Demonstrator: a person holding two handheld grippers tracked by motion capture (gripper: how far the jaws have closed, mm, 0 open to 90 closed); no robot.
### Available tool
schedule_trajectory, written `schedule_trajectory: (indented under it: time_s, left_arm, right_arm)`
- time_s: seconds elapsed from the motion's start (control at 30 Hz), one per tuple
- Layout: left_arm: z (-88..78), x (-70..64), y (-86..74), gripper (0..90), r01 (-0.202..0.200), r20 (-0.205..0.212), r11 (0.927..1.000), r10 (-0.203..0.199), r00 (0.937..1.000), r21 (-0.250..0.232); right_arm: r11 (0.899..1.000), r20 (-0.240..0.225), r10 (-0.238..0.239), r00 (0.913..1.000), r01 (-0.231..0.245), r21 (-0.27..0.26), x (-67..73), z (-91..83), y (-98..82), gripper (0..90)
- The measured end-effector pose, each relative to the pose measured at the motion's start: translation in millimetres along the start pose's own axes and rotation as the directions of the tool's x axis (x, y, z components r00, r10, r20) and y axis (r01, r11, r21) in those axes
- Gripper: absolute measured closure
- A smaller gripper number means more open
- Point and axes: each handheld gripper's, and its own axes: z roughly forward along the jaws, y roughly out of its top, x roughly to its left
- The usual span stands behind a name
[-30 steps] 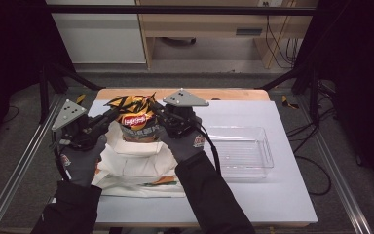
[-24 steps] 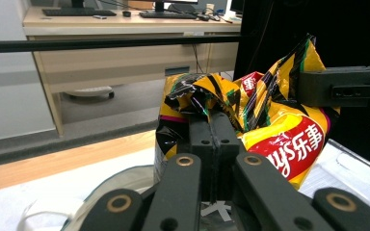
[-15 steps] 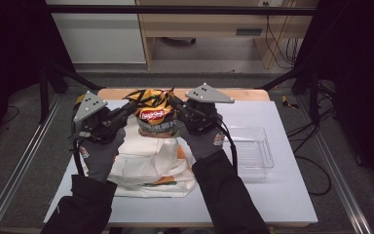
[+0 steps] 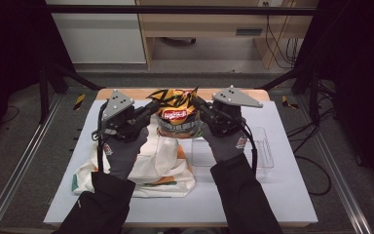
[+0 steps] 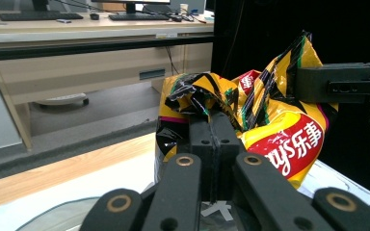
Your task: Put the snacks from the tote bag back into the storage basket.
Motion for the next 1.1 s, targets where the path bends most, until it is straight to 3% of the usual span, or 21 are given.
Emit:
schedule_trajectory:
  time_s: [0.47,1.1]
  left_arm:
    - [30.4,-32.0,-0.5,90.0,-0.009,0.056,0.9999,0.009,0.9984,0.007]
    - [65.5,-61.0,-7.6,90.0,-0.011,0.113,0.9997,0.009,0.9935,0.020]
  right_arm:
    - [1.000,0.063,0.020,0.9978,-0.020,-0.012,-33.0,-28.9,-7.9,90.0]
    - [0.999,0.128,0.039,0.9910,-0.038,-0.011,-67.7,-52.1,-21.5,90.0]
